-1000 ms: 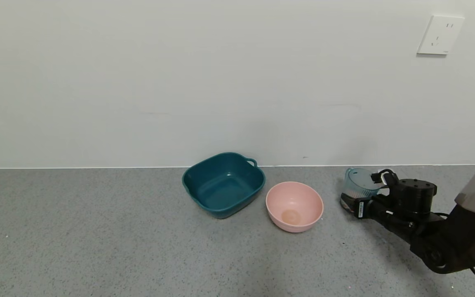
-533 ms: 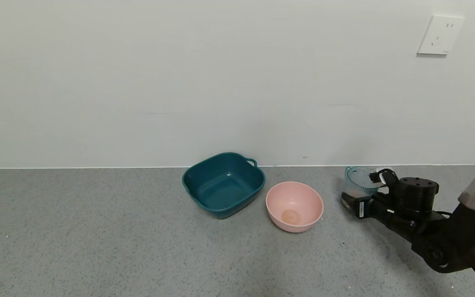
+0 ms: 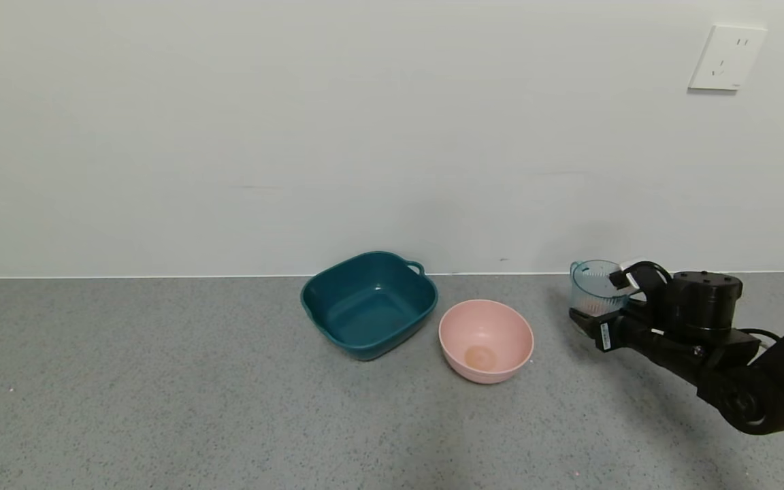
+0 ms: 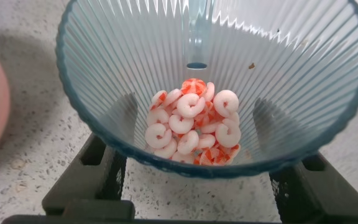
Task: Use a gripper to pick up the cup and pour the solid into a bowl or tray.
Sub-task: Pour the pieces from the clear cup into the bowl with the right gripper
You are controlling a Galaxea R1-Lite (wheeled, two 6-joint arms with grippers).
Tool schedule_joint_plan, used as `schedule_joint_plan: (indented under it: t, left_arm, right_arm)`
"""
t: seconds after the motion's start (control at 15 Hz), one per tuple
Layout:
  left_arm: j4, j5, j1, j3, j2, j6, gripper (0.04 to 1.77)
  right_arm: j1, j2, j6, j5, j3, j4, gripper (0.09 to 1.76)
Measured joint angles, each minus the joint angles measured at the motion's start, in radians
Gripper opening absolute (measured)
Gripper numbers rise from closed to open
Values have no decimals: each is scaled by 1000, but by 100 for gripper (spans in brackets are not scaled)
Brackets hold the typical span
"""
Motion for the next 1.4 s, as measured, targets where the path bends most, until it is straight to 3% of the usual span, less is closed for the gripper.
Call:
schedule_joint_plan:
  t: [0.53,1.4]
  left_arm:
    - [0,0,0,0,0,0,172]
    - [0,0,0,0,0,0,172]
  right_arm:
    - [64,-134,-149,-87,-129,199,132]
    - [191,-163,-509,-249,-216,263,132]
